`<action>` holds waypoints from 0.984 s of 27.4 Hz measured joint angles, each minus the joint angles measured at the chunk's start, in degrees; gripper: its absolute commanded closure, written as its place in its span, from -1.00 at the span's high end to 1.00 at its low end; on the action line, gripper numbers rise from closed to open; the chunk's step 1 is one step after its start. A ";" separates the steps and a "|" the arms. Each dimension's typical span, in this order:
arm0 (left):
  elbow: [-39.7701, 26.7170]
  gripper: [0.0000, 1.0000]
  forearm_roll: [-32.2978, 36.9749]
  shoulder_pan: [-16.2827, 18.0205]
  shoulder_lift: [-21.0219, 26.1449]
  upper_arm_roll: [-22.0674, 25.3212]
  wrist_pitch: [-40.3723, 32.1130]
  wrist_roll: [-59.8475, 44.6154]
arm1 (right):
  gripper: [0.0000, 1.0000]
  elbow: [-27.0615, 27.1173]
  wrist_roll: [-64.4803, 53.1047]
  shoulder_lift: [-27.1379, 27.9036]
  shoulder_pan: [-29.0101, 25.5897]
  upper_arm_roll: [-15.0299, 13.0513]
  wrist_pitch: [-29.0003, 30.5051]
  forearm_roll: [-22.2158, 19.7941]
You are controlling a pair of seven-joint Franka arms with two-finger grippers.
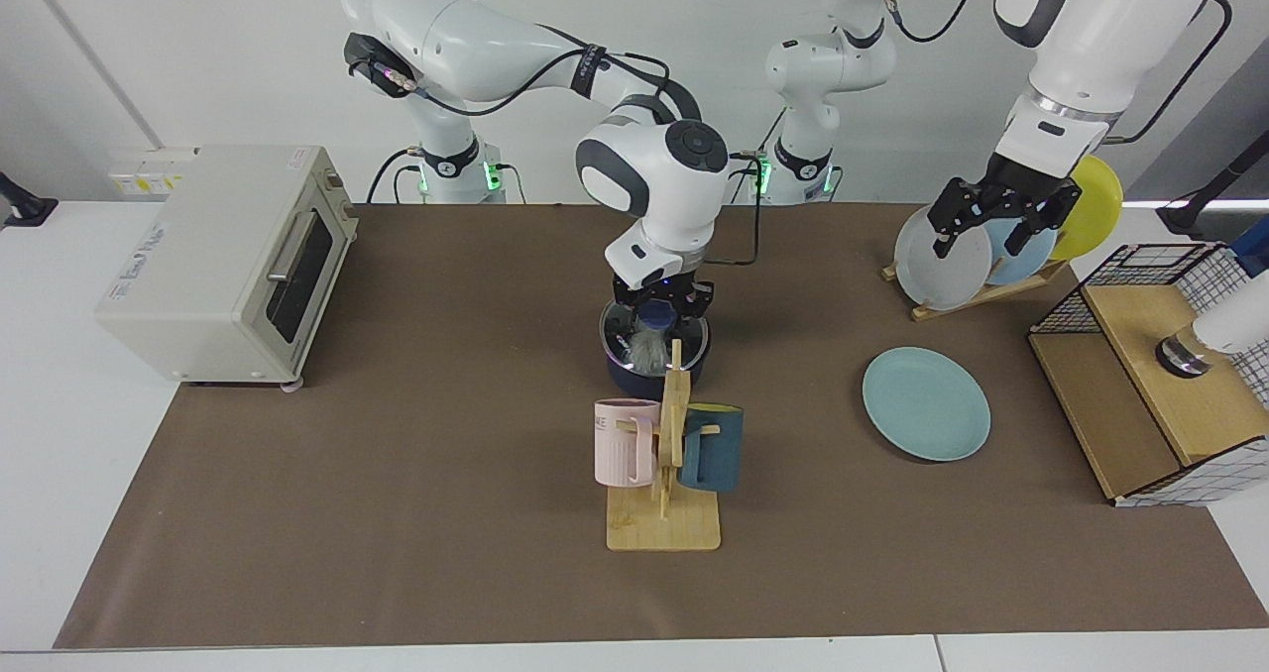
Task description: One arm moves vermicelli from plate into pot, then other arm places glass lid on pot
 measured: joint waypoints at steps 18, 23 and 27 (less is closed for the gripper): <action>-0.02 1.00 0.00 0.01 -0.01 0.01 0.01 0.00 | 0.97 -0.16 0.00 -0.02 -0.04 0.05 0.72 -0.08; -0.03 1.00 0.00 0.01 -0.01 -0.04 0.01 0.00 | 0.98 0.59 0.00 -0.32 -0.14 0.12 0.55 -0.31; -0.04 1.00 0.00 0.01 -0.01 -0.04 0.01 0.00 | 0.98 2.17 0.00 -1.37 -0.30 0.17 -1.59 -0.35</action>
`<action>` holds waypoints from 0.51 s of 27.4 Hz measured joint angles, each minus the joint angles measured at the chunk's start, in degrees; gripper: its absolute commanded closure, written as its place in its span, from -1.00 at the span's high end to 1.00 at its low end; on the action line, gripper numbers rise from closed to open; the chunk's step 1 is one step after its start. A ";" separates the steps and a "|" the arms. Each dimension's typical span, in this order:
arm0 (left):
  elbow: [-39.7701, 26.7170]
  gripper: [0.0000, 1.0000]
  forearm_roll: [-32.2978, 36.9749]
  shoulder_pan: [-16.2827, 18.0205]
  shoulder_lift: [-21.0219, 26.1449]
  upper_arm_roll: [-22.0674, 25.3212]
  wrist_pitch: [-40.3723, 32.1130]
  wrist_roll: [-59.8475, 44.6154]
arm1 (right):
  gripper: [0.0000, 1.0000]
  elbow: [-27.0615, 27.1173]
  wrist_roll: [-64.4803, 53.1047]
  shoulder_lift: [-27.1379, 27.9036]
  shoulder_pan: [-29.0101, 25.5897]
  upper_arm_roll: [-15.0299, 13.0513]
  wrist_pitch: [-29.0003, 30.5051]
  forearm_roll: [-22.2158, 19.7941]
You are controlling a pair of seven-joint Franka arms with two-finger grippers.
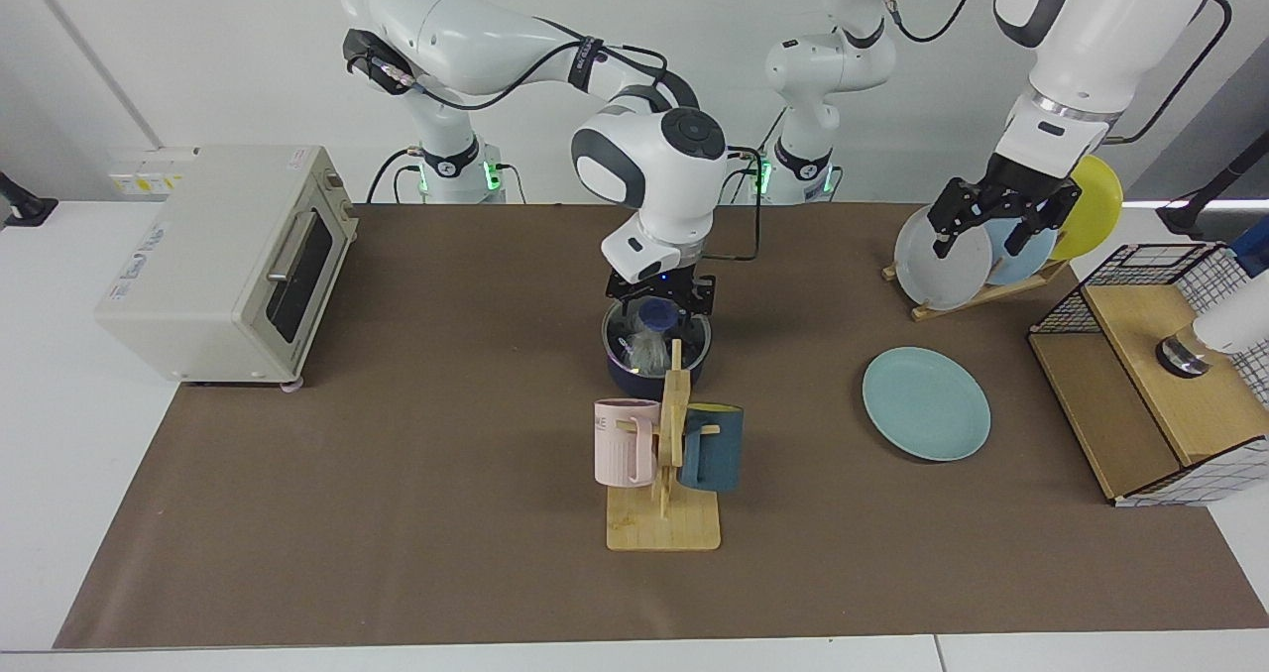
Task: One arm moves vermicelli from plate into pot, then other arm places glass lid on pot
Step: 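Lower the glass lid onto the saucepan with the right gripper and release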
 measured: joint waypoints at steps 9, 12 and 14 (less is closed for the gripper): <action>-0.01 1.00 0.00 0.00 0.00 0.00 0.00 0.00 | 0.98 2.37 -5.19 -6.56 -1.51 0.55 -8.16 0.46; -0.01 1.00 0.00 0.00 0.00 0.00 0.00 0.00 | 0.98 2.61 -8.88 -9.77 -1.64 -0.54 -10.39 1.22; -0.01 1.00 0.00 0.00 0.00 0.00 0.00 0.00 | 0.98 2.78 -11.69 -12.42 -1.46 -3.00 -11.02 3.18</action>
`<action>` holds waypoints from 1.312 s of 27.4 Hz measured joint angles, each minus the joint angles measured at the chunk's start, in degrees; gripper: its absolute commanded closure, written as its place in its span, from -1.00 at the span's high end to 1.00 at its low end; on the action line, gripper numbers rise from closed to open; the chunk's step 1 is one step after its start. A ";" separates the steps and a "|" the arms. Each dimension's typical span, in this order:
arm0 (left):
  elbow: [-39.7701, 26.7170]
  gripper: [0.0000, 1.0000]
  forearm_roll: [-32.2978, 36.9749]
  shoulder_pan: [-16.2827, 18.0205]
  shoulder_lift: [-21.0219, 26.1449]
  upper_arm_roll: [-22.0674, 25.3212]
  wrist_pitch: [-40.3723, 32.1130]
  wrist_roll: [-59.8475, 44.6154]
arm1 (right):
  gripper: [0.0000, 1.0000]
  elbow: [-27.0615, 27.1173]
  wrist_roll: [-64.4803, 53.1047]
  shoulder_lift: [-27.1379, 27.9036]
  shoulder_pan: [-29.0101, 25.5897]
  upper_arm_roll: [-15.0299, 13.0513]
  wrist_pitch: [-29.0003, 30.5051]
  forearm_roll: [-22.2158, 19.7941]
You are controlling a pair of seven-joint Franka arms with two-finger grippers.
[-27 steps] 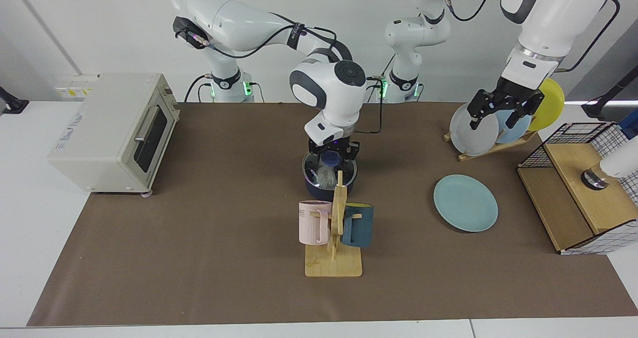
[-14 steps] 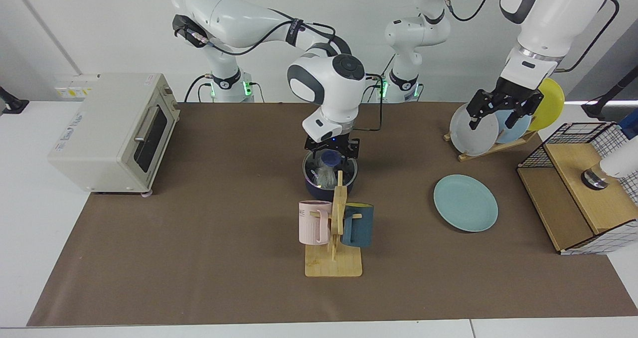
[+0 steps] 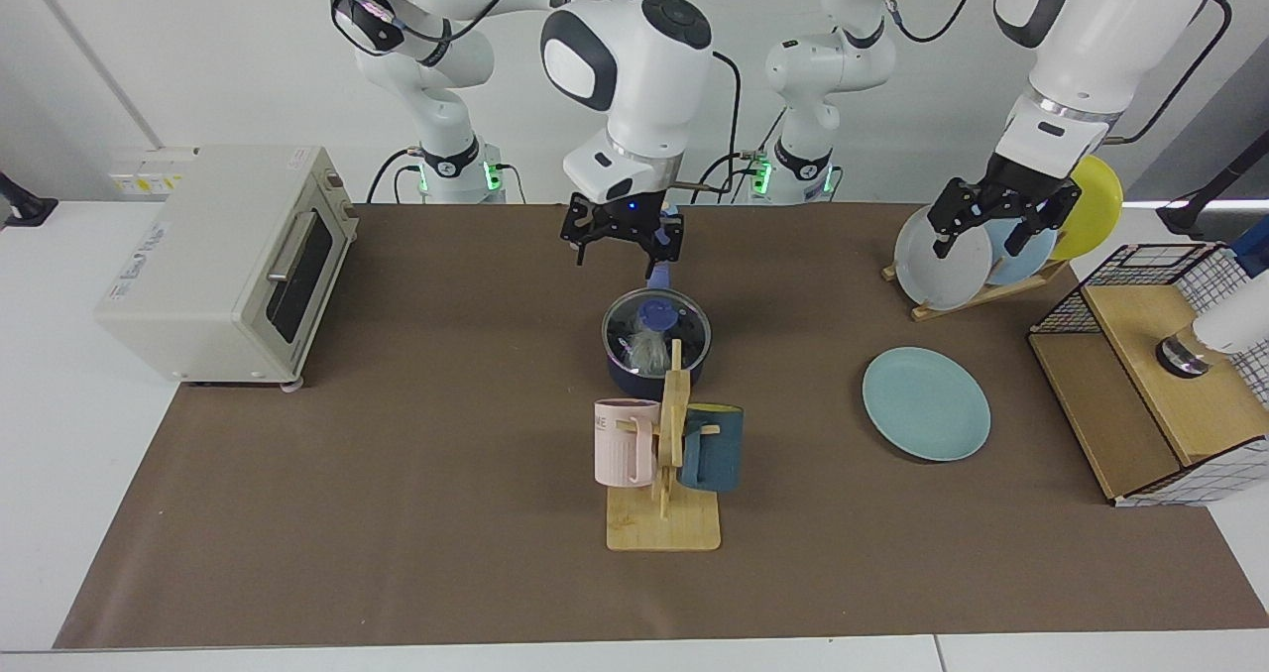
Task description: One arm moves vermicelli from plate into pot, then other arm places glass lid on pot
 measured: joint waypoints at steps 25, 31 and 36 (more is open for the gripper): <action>-0.01 1.00 0.00 0.00 0.00 0.00 0.00 0.00 | 0.98 -2.96 -37.22 -16.79 5.31 -42.35 -1.24 23.57; -0.02 1.00 0.00 0.00 0.00 0.00 0.00 0.00 | 0.98 -9.64 -41.05 -21.92 5.28 -46.27 2.51 24.70; -0.03 1.00 0.00 0.00 0.00 0.00 0.00 0.00 | 0.98 -18.52 -44.57 -27.38 4.96 -47.58 7.04 25.49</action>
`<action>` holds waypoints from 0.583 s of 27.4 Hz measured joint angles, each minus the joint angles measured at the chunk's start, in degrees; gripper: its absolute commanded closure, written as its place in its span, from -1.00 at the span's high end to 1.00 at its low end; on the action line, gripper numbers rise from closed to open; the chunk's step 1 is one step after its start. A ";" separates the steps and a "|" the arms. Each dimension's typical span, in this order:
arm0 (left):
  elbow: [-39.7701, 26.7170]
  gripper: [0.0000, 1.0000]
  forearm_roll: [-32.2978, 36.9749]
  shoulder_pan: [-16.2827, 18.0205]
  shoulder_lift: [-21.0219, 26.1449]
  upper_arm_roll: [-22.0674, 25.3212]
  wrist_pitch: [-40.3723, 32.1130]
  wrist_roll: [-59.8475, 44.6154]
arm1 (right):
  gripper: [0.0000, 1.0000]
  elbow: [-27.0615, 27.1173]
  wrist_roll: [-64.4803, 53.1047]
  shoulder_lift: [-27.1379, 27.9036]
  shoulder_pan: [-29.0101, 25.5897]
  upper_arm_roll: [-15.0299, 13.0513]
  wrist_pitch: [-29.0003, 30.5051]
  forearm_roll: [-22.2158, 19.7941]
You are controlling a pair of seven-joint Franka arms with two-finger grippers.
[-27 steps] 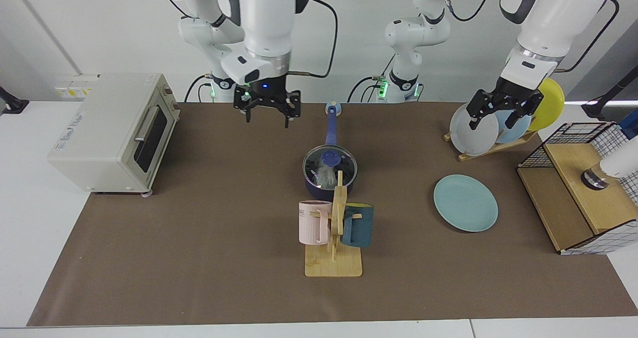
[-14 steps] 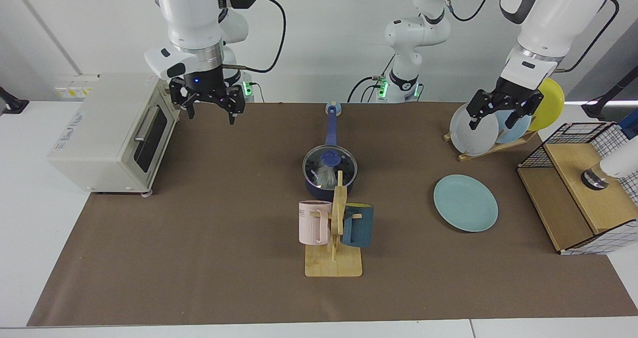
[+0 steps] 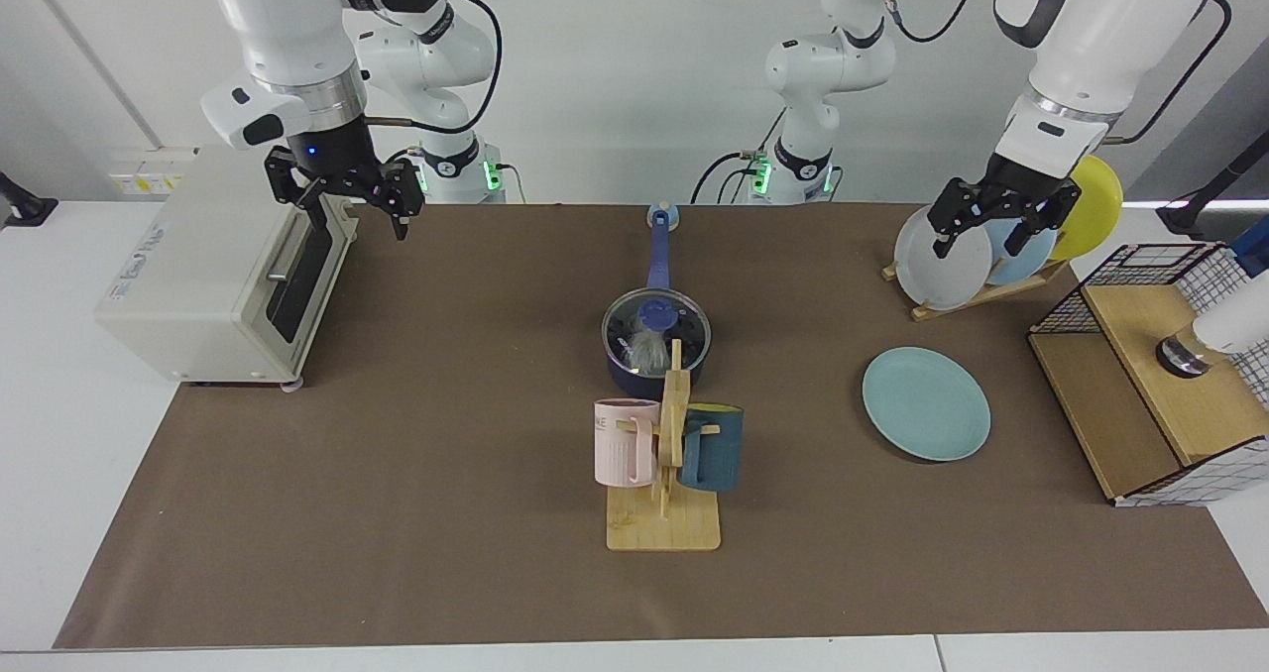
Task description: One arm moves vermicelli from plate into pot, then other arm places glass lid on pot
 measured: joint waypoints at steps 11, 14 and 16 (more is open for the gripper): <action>-0.01 1.00 0.00 0.00 0.00 0.00 0.00 0.00 | 0.98 -3.19 -1.27 -1.82 -0.37 0.02 0.22 0.62; -0.01 1.00 0.00 0.00 0.00 0.00 0.00 0.00 | 0.98 -2.39 -1.27 -1.71 -0.37 0.11 -1.08 0.91; -0.01 1.00 0.00 0.00 0.00 0.00 0.00 0.00 | 0.98 -1.92 -1.27 -1.67 -0.38 0.11 -1.65 1.21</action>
